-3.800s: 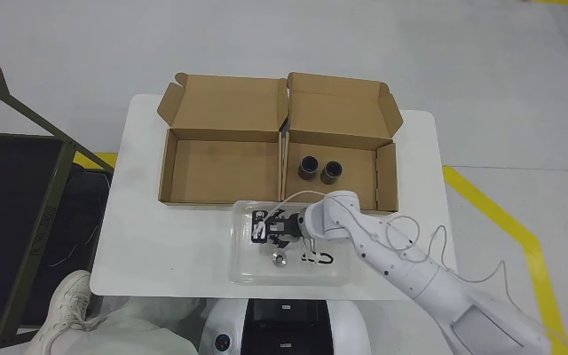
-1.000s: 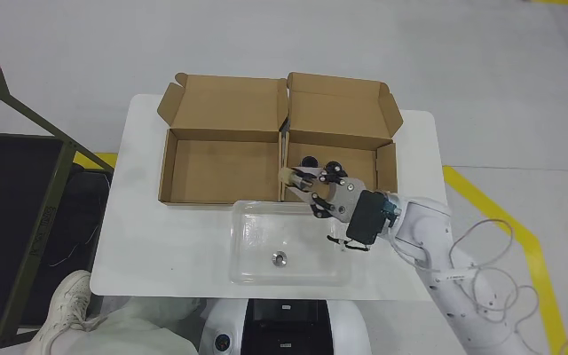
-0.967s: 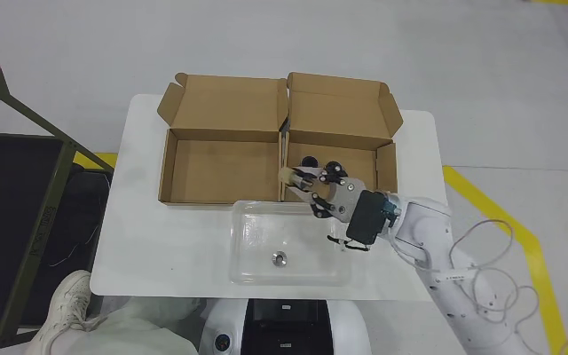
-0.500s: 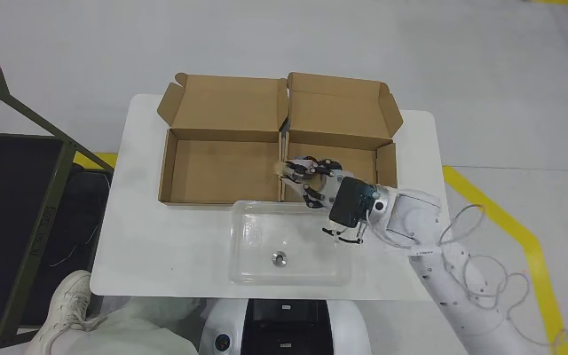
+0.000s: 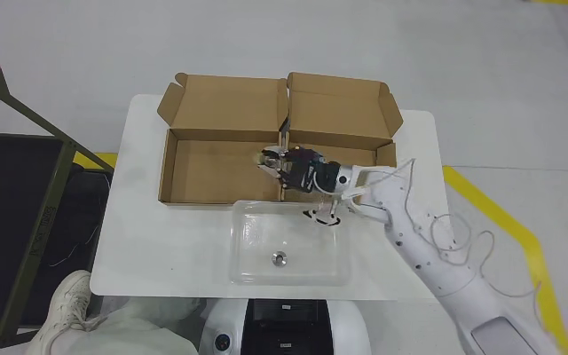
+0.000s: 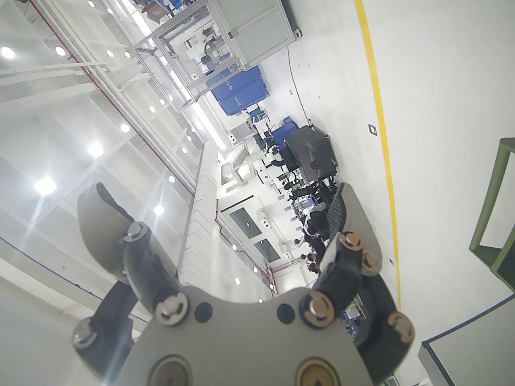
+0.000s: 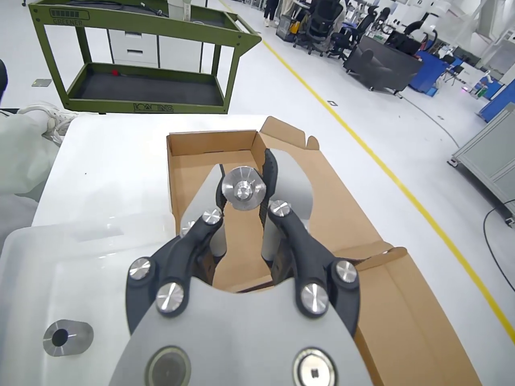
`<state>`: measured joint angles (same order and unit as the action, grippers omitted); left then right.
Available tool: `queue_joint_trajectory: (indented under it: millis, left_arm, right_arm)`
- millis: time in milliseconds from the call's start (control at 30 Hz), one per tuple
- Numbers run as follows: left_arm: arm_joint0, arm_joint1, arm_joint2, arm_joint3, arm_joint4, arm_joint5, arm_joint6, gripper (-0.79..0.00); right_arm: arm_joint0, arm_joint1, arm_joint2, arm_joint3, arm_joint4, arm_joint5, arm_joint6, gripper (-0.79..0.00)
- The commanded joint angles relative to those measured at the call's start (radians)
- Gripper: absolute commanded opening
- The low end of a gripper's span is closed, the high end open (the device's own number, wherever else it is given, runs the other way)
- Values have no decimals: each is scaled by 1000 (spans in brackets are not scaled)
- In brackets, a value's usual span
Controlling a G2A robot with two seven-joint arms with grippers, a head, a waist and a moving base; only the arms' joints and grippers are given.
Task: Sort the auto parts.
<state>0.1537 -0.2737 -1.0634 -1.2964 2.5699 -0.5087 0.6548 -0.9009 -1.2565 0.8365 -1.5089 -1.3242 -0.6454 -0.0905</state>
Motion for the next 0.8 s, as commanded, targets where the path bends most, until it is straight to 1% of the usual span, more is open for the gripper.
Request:
queue_joint_trajectory:
  millis: [0,433,767]
  left_arm:
    - [0,0,0,0,0,0,0,0]
    - [0,0,0,0,0,0,0,0]
    - [0,0,0,0,0,0,0,0]
  right_arm:
    - [26,-11,-24,33,13,2,7,-785]
    - [135,-78,-135,195,71,21,66,-785]
    - [237,-156,-242,373,126,27,128,-785]
